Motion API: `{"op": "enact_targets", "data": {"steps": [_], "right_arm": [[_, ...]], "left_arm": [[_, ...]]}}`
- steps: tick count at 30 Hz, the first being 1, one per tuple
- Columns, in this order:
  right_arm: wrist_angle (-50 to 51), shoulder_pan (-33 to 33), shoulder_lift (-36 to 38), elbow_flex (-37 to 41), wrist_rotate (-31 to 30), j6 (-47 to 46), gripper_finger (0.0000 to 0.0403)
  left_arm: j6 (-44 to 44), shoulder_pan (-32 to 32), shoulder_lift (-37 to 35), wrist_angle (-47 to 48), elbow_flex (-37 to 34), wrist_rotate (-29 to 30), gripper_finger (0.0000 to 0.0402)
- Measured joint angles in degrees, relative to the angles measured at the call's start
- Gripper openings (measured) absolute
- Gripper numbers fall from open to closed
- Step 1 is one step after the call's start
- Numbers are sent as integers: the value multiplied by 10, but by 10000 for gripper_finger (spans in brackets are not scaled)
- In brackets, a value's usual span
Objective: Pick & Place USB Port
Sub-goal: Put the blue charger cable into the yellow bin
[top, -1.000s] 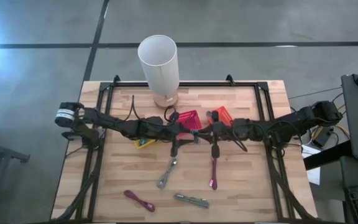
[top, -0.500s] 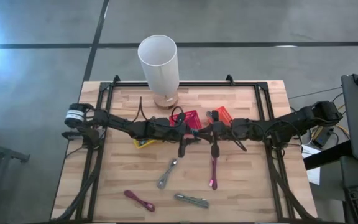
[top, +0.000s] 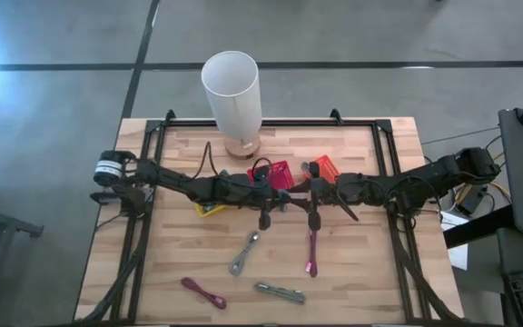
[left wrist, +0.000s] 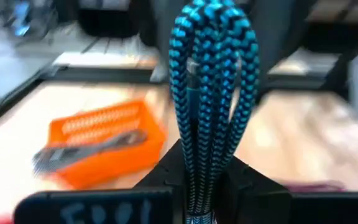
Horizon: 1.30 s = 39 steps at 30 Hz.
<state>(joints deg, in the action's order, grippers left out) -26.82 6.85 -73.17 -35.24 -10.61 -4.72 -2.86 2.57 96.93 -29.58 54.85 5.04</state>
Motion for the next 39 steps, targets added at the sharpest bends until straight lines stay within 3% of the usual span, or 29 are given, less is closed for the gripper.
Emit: {"op": "enact_targets", "data": {"steps": [5, 13, 22, 27, 39], "right_arm": [[1, 0, 0, 0, 0, -8, 147], [25, 0, 0, 0, -6, -10, 169], [27, 0, 0, 0, -14, -16, 173], [27, 0, 0, 0, -14, -17, 173], [27, 0, 0, 0, -14, -17, 173]], "left_arm": [[-16, 0, -34, 129, 0, 50, 27], [-81, 0, -157, 350, 0, 119, 28], [-223, -10, -258, 614, -10, 212, 21], [-279, -14, -262, 669, -23, 221, 28], [-331, -49, -242, 666, -83, 181, 32]]}}
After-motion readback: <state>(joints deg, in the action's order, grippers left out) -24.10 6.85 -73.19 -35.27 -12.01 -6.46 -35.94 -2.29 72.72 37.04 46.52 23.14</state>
